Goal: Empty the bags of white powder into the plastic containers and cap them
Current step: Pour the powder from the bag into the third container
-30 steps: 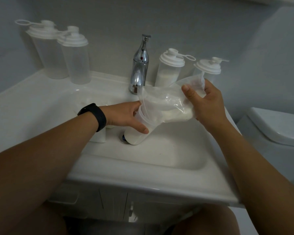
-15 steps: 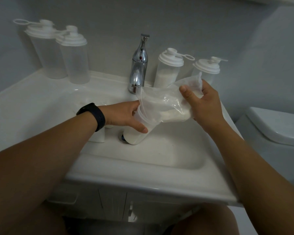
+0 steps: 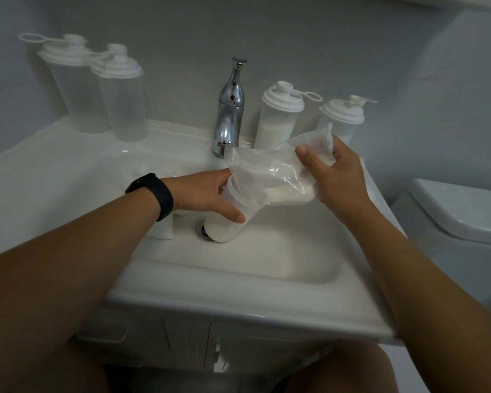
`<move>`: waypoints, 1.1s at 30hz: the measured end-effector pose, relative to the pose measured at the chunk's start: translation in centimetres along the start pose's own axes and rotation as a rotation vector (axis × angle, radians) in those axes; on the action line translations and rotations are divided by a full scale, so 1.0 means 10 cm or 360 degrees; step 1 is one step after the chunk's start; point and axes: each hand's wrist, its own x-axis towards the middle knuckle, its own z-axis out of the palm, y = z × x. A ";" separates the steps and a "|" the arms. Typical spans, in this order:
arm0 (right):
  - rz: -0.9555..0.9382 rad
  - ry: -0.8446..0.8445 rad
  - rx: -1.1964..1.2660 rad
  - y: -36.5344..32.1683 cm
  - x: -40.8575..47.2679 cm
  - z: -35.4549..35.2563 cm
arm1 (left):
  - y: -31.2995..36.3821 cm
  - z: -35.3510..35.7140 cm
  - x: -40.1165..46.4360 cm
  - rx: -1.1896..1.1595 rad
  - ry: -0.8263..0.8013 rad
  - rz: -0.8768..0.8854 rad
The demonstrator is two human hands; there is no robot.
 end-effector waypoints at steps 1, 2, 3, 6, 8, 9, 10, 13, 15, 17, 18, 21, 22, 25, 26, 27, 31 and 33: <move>-0.0002 0.0002 -0.0001 -0.01 0.00 0.00 | 0.00 0.00 0.00 -0.0003 -0.0003 -0.0001; -0.0002 0.0004 0.0000 -0.01 0.00 0.00 | -0.01 0.00 0.00 -0.0003 -0.0006 -0.0005; -0.0001 0.0007 0.0000 -0.01 0.00 0.00 | -0.01 0.00 0.00 -0.0001 -0.0007 -0.0007; 0.0005 0.0010 0.0006 -0.01 0.00 0.00 | -0.02 0.00 0.01 0.0007 -0.0005 -0.0005; 0.0014 -0.0010 -0.0011 -0.02 0.00 0.01 | -0.01 0.00 0.01 0.0014 -0.0004 -0.0003; 0.0018 -0.0017 -0.0018 -0.02 -0.01 0.02 | -0.01 0.00 0.01 0.0017 -0.0006 -0.0002; 0.0017 -0.0016 -0.0017 -0.02 0.00 0.02 | -0.01 0.00 0.01 0.0016 -0.0008 -0.0002; 0.0001 -0.0001 -0.0002 -0.03 0.00 0.01 | -0.01 0.00 0.01 0.0000 -0.0012 -0.0003; 0.0003 -0.0007 -0.0007 -0.02 0.00 0.01 | -0.01 0.00 0.00 -0.0005 -0.0018 0.0000; 0.0002 -0.0007 -0.0003 -0.02 0.00 0.01 | -0.01 0.00 0.01 -0.0004 -0.0021 0.0011; 0.0000 -0.0003 0.0007 -0.02 0.00 0.01 | -0.01 0.00 0.01 -0.0009 -0.0019 0.0010; -0.0009 0.0009 0.0015 -0.02 0.00 0.01 | -0.02 0.00 0.01 -0.0010 -0.0008 0.0001; -0.0011 0.0008 0.0005 -0.02 0.00 0.01 | -0.02 0.00 0.01 -0.0006 -0.0009 -0.0001; -0.0018 0.0011 0.0018 -0.02 0.01 0.00 | -0.02 0.00 0.02 0.0009 -0.0008 -0.0005; -0.0018 0.0014 0.0026 -0.03 0.01 0.00 | -0.02 0.00 0.01 0.0012 -0.0006 -0.0005; -0.0020 0.0017 0.0028 -0.03 0.01 0.00 | -0.02 0.00 0.01 0.0010 -0.0004 -0.0003; -0.0020 0.0019 0.0003 -0.01 0.02 0.00 | -0.01 -0.01 0.00 0.0014 -0.0008 0.0001; -0.0016 0.0018 0.0015 0.00 0.02 0.01 | -0.01 0.00 0.01 0.0006 -0.0007 0.0008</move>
